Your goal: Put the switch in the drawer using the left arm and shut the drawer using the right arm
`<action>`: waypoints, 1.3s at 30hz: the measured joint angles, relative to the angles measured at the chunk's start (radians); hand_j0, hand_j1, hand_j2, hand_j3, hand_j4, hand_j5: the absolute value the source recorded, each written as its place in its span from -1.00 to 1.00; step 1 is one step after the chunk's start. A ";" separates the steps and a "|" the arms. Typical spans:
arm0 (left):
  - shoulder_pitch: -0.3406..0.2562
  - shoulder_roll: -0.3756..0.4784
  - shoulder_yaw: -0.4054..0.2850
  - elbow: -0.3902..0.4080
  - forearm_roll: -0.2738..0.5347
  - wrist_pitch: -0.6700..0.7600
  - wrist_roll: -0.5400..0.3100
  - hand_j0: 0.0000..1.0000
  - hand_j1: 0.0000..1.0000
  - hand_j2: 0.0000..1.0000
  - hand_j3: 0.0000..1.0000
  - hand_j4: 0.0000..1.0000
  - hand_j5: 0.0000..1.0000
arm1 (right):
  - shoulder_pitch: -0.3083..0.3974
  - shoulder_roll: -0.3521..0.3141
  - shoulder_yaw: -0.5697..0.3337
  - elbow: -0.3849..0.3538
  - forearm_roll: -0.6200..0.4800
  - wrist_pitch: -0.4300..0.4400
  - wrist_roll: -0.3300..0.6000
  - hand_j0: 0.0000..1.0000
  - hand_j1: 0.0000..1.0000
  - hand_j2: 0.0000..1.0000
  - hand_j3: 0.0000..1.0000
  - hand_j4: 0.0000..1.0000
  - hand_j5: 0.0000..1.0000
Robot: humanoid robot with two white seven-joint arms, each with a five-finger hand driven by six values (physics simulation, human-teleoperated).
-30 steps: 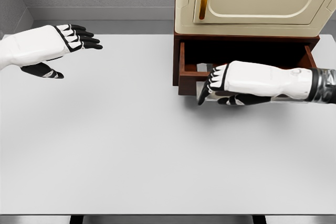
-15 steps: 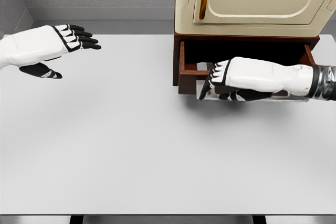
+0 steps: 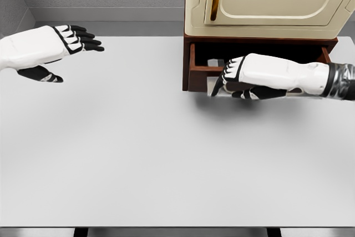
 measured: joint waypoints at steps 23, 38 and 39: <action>0.011 0.015 0.008 -0.002 0.006 0.000 0.000 1.00 1.00 1.00 1.00 1.00 1.00 | -0.041 0.069 -0.003 0.141 -0.010 0.000 -0.001 0.25 0.25 0.25 0.25 0.25 0.25; 0.014 0.015 0.009 -0.001 0.007 0.000 0.000 1.00 1.00 1.00 1.00 1.00 1.00 | -0.040 -0.036 -0.070 -0.082 -0.014 -0.001 0.000 0.25 0.25 0.25 0.25 0.25 0.25; 0.014 0.015 0.009 0.000 0.007 0.000 0.000 1.00 1.00 1.00 1.00 1.00 1.00 | -0.040 -0.035 -0.063 -0.087 -0.012 0.000 0.001 0.25 0.25 0.25 0.25 0.25 0.25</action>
